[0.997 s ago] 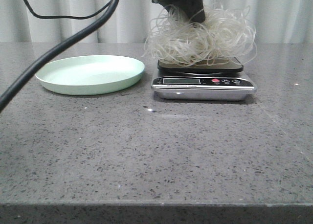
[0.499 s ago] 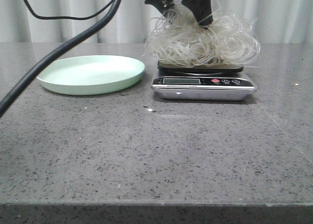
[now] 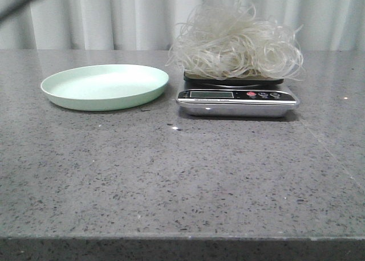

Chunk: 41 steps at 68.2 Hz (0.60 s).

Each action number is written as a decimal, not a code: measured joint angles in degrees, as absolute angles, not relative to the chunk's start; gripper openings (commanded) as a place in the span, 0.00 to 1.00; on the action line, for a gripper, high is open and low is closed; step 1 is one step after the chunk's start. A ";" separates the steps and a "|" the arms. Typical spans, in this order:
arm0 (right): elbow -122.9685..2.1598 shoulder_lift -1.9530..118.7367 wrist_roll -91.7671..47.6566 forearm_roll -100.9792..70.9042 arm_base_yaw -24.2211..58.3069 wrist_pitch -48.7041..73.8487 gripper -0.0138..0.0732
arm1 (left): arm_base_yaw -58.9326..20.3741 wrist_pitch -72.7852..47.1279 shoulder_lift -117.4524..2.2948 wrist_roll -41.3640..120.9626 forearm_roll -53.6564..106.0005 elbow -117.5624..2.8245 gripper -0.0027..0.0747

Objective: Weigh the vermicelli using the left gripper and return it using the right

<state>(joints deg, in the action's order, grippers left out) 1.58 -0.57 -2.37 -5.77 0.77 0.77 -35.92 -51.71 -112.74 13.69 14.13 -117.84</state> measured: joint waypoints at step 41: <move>1.58 -0.57 -2.37 -5.77 0.77 0.77 0.33 | -21.21 -53.37 -90.97 9.66 6.77 -108.04 0.47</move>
<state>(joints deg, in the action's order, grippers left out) 1.58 -0.57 -2.37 -5.77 0.77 0.77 -21.21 -53.37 -90.97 9.66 6.77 -108.04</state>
